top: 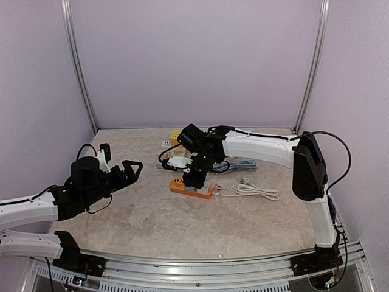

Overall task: Insert the plug
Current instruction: Press the plug into the socket slot, then adjust the socket at the center of the board.

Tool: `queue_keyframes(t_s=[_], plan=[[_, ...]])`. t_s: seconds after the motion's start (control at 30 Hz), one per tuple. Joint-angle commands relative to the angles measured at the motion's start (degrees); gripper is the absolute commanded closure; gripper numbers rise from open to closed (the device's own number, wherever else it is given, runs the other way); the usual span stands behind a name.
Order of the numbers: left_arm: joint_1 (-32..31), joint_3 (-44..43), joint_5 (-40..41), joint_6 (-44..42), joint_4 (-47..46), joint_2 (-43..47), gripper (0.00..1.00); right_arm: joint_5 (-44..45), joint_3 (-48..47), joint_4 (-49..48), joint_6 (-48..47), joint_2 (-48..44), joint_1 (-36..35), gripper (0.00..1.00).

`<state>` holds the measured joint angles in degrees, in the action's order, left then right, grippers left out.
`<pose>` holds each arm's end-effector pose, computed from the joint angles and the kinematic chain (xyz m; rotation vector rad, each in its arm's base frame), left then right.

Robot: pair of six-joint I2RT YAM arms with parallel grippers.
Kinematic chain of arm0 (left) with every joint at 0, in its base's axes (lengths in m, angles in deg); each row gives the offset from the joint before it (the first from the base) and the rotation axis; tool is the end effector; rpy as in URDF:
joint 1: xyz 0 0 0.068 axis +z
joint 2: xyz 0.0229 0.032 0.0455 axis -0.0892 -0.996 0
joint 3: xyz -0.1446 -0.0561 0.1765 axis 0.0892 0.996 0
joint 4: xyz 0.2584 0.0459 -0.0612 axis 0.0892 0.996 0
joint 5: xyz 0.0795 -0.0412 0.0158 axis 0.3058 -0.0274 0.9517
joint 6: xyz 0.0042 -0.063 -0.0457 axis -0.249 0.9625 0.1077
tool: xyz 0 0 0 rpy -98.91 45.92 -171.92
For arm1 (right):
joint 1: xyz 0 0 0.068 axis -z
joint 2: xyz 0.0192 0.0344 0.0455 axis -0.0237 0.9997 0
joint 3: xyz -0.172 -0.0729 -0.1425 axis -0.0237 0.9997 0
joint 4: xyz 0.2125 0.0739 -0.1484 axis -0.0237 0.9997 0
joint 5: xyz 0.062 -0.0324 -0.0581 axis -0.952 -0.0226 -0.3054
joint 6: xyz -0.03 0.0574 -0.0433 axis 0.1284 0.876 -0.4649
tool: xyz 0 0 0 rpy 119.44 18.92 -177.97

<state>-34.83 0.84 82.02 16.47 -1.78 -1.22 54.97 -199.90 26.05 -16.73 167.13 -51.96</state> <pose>0.2145 -0.1608 0.1793 -0.2141 1.9459 -0.7795 0.2790 0.3860 0.1547 -1.6269 2.2141 0.3135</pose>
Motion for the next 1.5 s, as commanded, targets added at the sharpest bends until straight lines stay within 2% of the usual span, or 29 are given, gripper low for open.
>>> queue_keyframes(t_s=[0.0, 0.23, 0.43, 0.57, 0.7, 0.9, 1.1, 1.3, 1.47], plan=[[-0.05, -1.88, 1.02, -1.52, 1.76, -0.57, 0.01, 1.33, 6.62, 3.41, 2.08, 0.29, -0.52, 0.95], [1.76, -4.33, 0.36, -5.43, 1.25, -3.95, 0.01, 3.45, 2.33, 2.91, 0.96, -1.08, 0.00, 0.88], [2.24, -6.54, -0.11, -6.09, 0.98, -9.56, 0.01, 9.22, -3.62, 1.73, 2.62, -3.50, 0.85, 0.65], [2.02, -8.43, -1.39, -6.26, 1.61, -13.07, 0.01, 12.30, 3.17, -2.00, 4.52, -12.13, 0.87, 0.48], [1.74, -10.27, -2.51, -5.13, 2.27, -16.46, 0.01, 15.20, 13.78, -4.24, 7.77, -21.49, 1.41, 0.43], [-0.54, -14.82, 0.57, -1.63, 3.55, -23.34, 0.01, 18.79, 34.32, -9.18, 15.62, -33.22, 3.29, 0.43], [-2.38, -22.11, 0.05, 4.28, 5.89, -34.56, 0.01, 16.76, 48.62, -16.17, 20.84, -39.66, 5.02, 0.44], [-2.26, -26.11, -2.65, 9.39, 4.01, -42.99, 0.01, 9.92, 54.99, -28.21, 23.36, -37.96, 8.89, 0.48], [-1.40, -27.97, -5.68, 12.36, 3.82, -46.91, 0.01, 7.33, 54.41, -33.08, 25.73, -33.52, 11.05, 0.49]])
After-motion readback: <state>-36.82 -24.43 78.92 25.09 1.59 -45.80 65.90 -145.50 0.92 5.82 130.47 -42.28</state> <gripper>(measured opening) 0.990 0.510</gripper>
